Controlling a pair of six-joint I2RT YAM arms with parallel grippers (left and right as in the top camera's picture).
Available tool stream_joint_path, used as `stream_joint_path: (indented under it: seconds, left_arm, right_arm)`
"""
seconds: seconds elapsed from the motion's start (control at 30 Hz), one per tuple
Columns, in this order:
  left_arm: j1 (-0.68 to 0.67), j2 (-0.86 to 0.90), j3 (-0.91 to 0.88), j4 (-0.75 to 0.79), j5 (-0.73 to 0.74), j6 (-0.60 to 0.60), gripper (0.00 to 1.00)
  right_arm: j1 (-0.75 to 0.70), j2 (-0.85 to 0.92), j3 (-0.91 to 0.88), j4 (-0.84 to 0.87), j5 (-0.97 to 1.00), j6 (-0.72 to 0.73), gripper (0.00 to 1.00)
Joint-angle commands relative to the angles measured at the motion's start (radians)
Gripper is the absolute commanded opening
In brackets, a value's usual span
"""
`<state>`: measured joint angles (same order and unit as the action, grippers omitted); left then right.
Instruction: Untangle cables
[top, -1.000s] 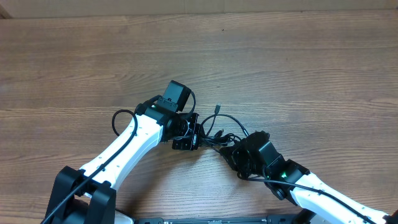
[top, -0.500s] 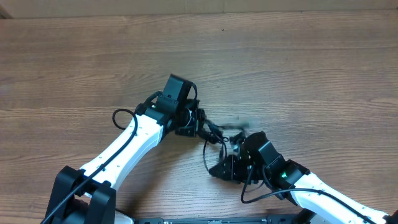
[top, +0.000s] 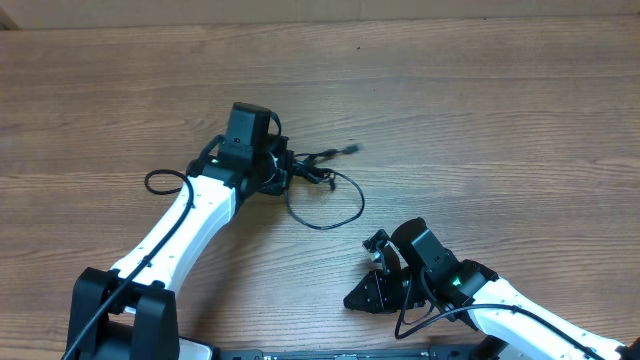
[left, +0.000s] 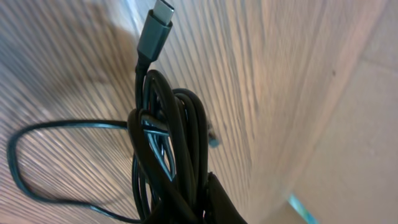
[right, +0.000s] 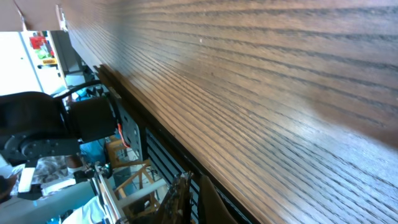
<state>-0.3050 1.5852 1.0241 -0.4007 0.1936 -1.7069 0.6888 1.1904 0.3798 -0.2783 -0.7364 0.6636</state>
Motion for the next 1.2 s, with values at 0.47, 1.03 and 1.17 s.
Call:
stream_joint_path:
  seconds: [0.47,1.03,1.17]
  left_arm:
    - [0.008,-0.003,0.003,-0.331,0.309,-0.255,0.05]
    - [0.006,-0.003,0.003,-0.317,0.623,-0.37,0.04]
    - [0.002,-0.003,0.003,-0.317,0.668,-0.37,0.04]
  right_arm:
    - [0.002,0.001,0.001,0.413,0.064,0.196,0.72]
    - [0.035,0.002,0.001,0.491,0.4,0.086,0.66]
    - [0.07,0.011,0.001,0.494,0.488,0.086,0.66]
